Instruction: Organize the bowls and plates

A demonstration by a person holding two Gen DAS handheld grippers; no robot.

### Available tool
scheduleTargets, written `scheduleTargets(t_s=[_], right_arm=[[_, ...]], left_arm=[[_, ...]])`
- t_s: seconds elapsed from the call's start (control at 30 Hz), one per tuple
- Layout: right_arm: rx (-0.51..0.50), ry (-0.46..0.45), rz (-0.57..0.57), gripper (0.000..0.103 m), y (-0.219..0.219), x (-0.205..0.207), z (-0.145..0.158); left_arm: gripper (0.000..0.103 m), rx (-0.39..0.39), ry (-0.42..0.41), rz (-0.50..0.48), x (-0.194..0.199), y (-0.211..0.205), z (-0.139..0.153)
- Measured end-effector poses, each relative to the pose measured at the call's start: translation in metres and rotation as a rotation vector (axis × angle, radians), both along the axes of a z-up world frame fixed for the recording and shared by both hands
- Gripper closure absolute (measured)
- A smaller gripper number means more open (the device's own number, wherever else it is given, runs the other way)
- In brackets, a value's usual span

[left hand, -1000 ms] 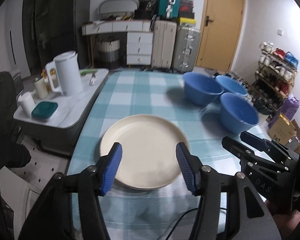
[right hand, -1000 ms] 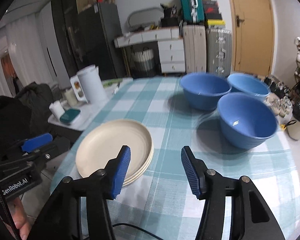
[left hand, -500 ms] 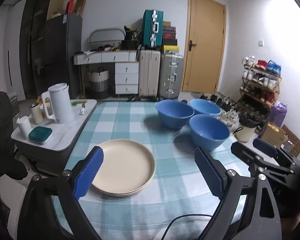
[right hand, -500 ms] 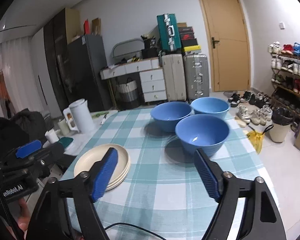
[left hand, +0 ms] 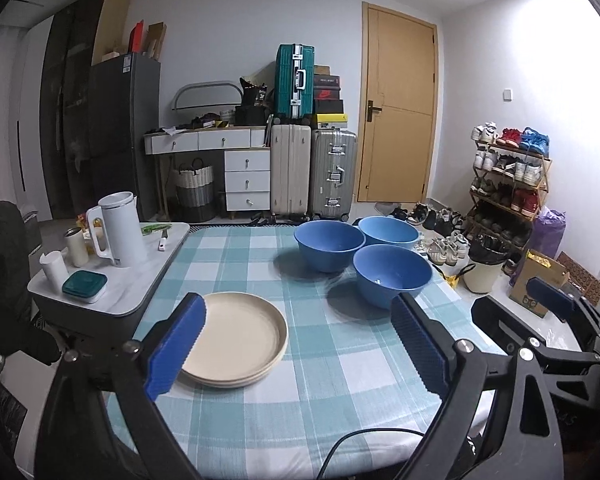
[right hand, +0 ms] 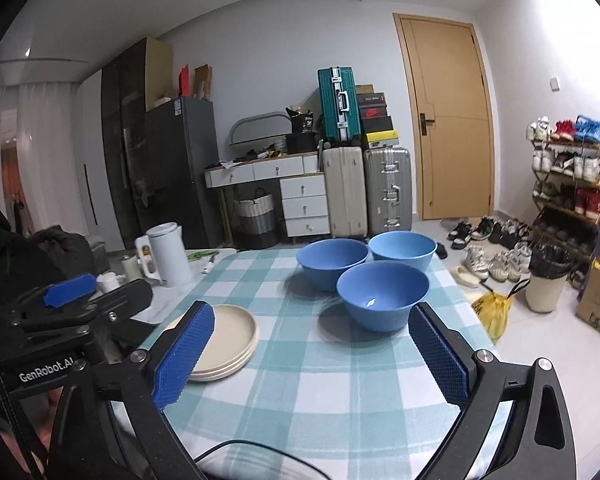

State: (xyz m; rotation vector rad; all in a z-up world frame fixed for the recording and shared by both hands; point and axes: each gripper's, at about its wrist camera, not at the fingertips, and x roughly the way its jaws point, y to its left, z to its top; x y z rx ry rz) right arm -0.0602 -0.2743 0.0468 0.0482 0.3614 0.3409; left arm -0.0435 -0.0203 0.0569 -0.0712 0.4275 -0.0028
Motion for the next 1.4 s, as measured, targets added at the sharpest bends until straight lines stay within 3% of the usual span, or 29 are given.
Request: scheduleTargets(t_s=[0.23,0.37,0.43,0.5,0.97,1.4], right_arm=[[0.04,-0.043,0.038,0.004,0.0,-0.039,0.016],[-0.003,-0.066,0.012,0.003,0.006,-0.05,0.016],[-0.022,-0.074,-0.016,0.003,0.008,-0.047,0.014],[-0.031,-0.067,-0.037,0.003,0.007,-0.044,0.011],[-0.067,0.021,-0.086,0.001,0.003,-0.017,-0.025],[-0.06,0.038,-0.069,0.001,0.007,-0.009,-0.032]], left_arm=[[0.009,-0.008,0.003,-0.007,-0.029,0.001,0.008],[0.008,0.003,-0.017,0.012,-0.042,0.005,0.008],[0.008,0.016,-0.027,0.028,-0.044,0.005,0.007],[0.0,0.02,-0.027,0.051,-0.043,0.007,0.003],[0.0,0.015,0.021,0.114,-0.022,0.014,-0.025],[0.0,0.028,0.037,0.119,-0.019,0.015,-0.032]])
